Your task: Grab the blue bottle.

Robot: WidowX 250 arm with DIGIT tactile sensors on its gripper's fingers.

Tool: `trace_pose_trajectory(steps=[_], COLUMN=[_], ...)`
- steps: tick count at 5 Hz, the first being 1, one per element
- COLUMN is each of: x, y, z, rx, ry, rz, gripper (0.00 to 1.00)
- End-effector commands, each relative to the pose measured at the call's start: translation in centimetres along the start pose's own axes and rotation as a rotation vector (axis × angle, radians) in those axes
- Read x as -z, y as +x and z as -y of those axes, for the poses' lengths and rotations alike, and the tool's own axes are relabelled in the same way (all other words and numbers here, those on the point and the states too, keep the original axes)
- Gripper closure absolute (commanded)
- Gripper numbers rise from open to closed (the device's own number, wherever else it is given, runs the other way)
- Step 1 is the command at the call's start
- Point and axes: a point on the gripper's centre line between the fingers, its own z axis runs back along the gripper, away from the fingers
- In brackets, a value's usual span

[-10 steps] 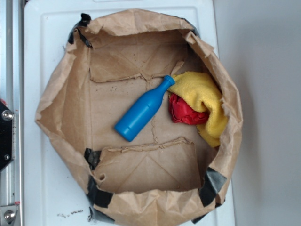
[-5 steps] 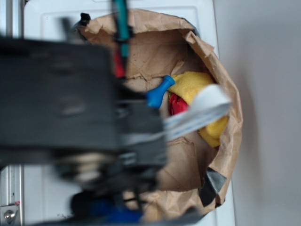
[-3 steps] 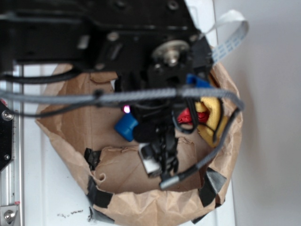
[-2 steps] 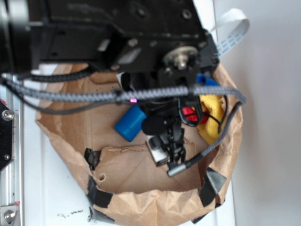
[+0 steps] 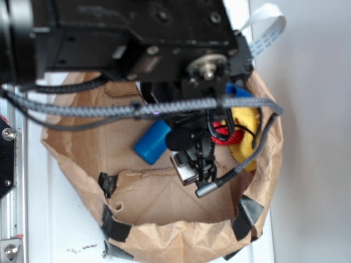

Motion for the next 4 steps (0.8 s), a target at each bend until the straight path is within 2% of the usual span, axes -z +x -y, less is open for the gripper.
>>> trace_pose_trajectory(steps=[1,2,3,4], x=[-0.2,0.9,2.2,4.0], y=[0.0,-0.1,0.1,0.0], z=[-3.3,-4.1,-4.2,-3.7], rx=[-0.007,-0.019,-0.03,-0.026], ry=[-0.001,-0.038,-0.025,-0.005], rz=[0.041,0.053,0.056,0.023], gripper=[0.0,0.0,0.0,0.0])
